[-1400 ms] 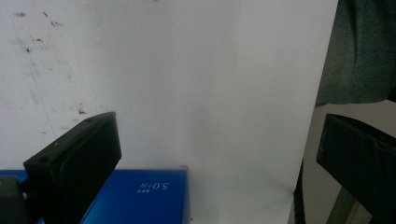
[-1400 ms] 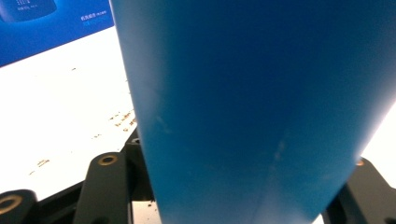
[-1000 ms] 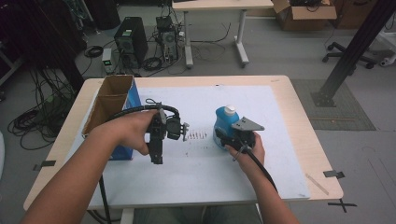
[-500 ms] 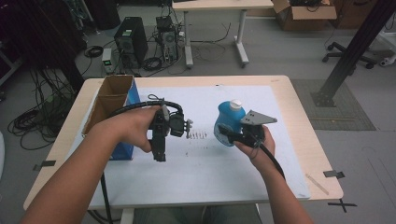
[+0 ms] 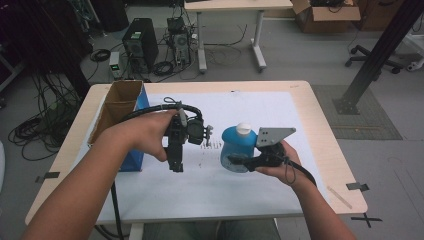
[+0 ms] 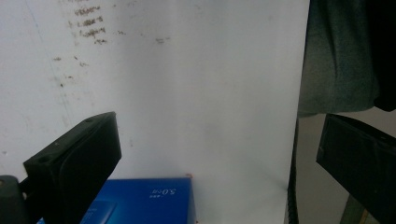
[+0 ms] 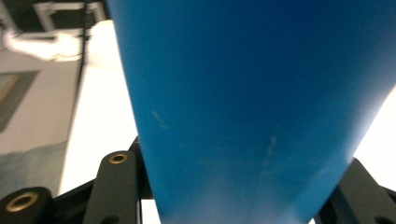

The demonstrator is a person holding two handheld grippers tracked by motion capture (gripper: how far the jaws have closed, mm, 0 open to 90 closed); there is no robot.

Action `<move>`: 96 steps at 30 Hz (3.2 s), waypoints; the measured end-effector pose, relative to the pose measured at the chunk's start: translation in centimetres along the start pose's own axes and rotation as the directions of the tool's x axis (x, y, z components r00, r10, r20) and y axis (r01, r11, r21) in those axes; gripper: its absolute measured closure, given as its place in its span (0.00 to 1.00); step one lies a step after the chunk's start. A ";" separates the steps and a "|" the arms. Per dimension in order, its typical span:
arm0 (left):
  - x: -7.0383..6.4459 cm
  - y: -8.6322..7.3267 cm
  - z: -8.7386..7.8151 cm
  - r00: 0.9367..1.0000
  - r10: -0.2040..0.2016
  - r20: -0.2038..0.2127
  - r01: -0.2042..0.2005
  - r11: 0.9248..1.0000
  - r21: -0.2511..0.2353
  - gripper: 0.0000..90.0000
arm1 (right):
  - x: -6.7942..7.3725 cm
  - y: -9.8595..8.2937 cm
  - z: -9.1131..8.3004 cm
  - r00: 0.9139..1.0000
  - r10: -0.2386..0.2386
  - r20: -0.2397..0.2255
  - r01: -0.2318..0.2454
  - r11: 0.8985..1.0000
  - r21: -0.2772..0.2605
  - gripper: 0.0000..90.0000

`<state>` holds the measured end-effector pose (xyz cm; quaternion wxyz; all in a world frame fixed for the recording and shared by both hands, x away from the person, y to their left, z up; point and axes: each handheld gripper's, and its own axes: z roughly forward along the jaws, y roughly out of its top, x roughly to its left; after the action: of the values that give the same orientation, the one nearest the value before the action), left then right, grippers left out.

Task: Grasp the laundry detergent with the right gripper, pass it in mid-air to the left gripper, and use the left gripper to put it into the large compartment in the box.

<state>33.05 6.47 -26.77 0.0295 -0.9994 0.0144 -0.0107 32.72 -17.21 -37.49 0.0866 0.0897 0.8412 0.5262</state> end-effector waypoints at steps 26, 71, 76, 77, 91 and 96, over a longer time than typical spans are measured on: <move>-0.3 3.3 -1.2 0.999 0.047 0.019 -0.047 0.999 -0.019 0.00 | 1.7 0.3 4.6 0.983 -0.058 -0.177 0.058 0.998 -0.007 0.51; -0.5 3.2 -1.2 0.999 0.031 -0.007 -0.031 0.999 -0.040 0.00 | 2.7 2.6 9.0 0.981 -0.029 -0.192 0.029 1.000 -0.005 0.51; -0.5 3.1 -1.2 1.000 0.029 -0.004 -0.029 0.999 -0.038 0.04 | 2.6 2.7 9.0 0.982 -0.026 -0.189 0.025 1.000 -0.007 0.51; -0.5 3.1 -1.2 1.000 0.029 -0.003 -0.029 0.999 -0.039 0.05 | 2.6 2.7 9.0 0.982 -0.026 -0.189 0.025 1.000 -0.009 0.51; -0.4 3.1 -1.2 1.000 0.023 -0.017 -0.023 0.999 -0.036 0.15 | 2.6 2.8 9.1 0.982 -0.023 -0.186 0.021 1.000 -0.010 0.51; -0.4 3.2 -1.2 1.000 0.024 -0.018 -0.024 0.999 -0.035 0.19 | 2.6 2.8 9.0 0.983 -0.022 -0.184 0.020 1.000 -0.012 0.51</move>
<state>32.50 3.26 -25.77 0.0121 -0.9994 0.0268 -0.0187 32.58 -7.56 -39.00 0.0144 0.0312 0.8438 0.5356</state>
